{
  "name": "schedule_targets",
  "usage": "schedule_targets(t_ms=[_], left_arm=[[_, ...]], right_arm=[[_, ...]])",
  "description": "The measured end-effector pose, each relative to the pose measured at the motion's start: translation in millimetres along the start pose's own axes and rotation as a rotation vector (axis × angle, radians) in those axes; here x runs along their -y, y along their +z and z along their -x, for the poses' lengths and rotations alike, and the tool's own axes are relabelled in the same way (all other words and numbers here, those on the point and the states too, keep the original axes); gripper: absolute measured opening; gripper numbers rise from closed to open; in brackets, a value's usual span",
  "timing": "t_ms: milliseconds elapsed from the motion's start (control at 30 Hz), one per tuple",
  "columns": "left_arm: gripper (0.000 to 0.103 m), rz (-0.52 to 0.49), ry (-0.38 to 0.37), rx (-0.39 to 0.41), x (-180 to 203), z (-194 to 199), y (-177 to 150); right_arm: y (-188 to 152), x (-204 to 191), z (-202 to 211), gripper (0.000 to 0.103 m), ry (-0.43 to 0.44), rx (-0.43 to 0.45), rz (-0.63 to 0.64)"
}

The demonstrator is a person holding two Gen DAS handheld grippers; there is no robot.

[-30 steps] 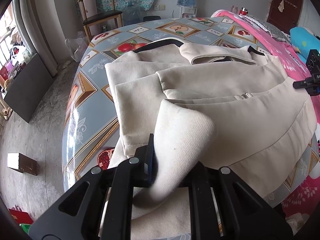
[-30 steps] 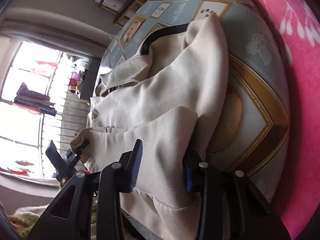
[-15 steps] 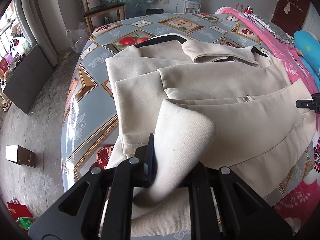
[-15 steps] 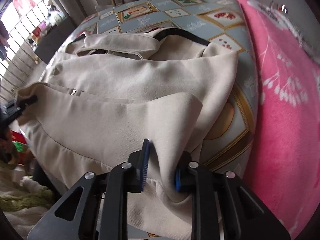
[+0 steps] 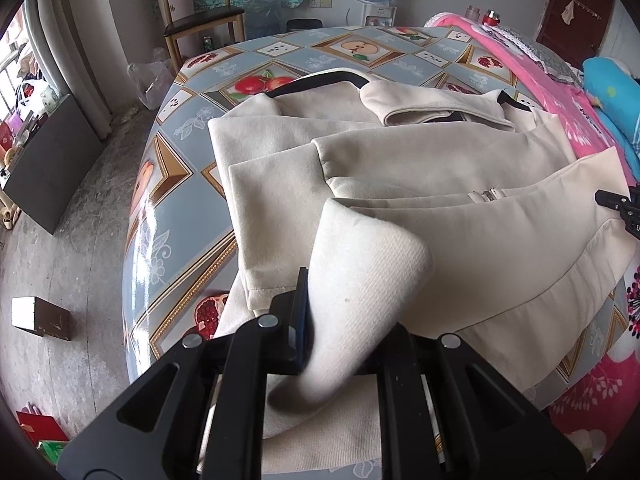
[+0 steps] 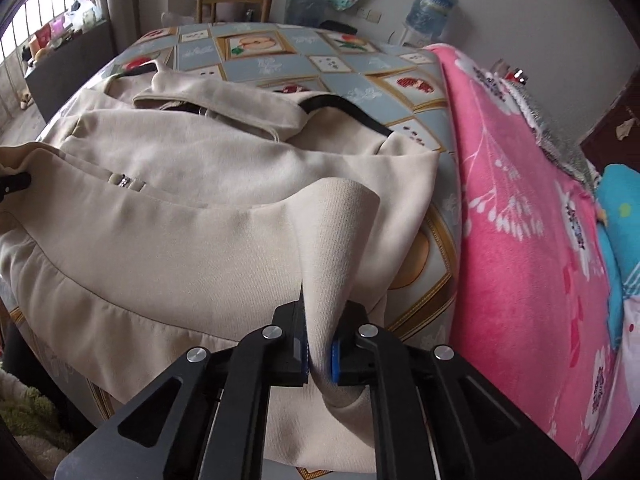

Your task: Fold large clothes

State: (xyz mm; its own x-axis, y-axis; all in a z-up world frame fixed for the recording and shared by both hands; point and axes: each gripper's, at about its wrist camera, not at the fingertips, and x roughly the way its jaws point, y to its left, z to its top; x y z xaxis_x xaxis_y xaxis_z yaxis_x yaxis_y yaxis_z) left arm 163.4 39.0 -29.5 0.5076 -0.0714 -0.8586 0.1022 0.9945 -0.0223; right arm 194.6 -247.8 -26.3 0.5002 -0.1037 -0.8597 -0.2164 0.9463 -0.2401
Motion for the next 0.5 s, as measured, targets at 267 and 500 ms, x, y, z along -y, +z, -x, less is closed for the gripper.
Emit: schedule_targets(t_ms=[267,500], left_arm=[[0.011,-0.002,-0.001,0.001,-1,0,0],[0.011,-0.006,0.002,0.021,-2,0,0]], right_arm=[[-7,-4,-11,0.007,-0.04,-0.003,-0.033],[-12,-8,-8,0.007,-0.093,0.042,-0.051]])
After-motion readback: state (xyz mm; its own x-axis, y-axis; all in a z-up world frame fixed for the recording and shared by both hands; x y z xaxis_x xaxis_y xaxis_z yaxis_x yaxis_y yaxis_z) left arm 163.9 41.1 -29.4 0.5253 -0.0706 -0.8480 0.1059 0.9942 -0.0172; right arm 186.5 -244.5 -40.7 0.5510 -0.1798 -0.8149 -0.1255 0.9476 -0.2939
